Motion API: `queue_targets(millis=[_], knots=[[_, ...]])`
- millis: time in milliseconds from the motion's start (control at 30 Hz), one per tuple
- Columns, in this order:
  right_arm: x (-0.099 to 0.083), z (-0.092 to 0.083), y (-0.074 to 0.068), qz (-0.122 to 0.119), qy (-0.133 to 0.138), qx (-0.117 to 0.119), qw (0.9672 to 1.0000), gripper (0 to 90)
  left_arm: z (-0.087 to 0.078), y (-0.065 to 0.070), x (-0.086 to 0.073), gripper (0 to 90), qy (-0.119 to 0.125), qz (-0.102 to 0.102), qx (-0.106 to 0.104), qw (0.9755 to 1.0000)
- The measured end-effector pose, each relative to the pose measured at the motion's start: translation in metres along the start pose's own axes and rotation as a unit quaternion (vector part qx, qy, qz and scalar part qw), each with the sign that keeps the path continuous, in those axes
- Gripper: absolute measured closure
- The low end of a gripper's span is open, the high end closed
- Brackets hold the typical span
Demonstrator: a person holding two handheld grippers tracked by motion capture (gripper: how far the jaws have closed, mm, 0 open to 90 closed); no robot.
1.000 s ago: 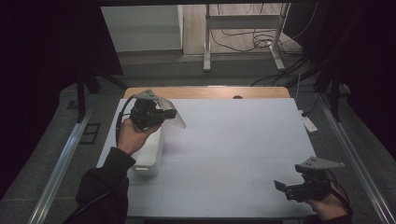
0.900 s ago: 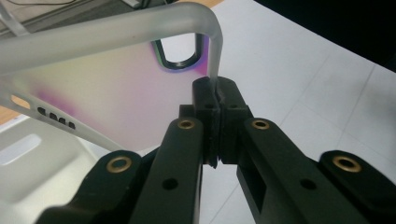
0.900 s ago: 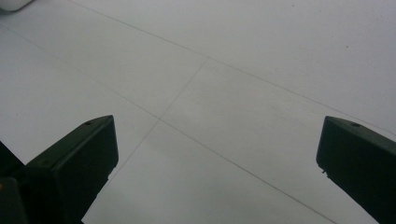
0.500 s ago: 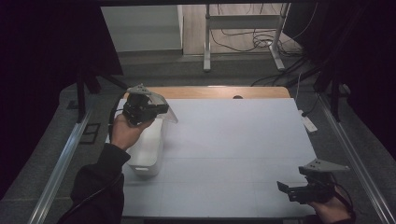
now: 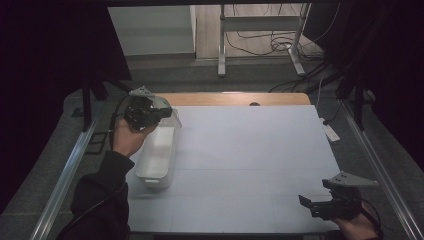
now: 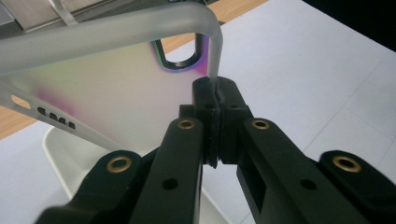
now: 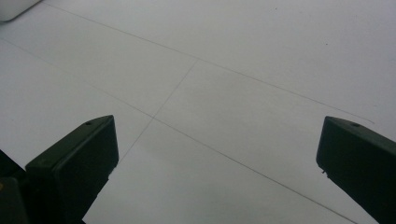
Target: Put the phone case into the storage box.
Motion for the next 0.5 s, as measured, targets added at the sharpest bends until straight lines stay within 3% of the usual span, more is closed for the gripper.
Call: queue_targets(millis=[500], knots=[[-0.001,-0.004,0.001,0.008,0.008,0.001,0.9999,0.0,0.005,-0.023,-0.004,88.6,-0.012,-0.02,0.031,0.9992]])
Point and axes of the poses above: each handheld gripper's, and its own axes: z roughly forward along the jaws, x roughly out of its top, y roughly to its right, the point moved 8 cm from there along z, roughly forward along the jaws, and after that the axes turned 1 degree about x, right-handed, at the moved point
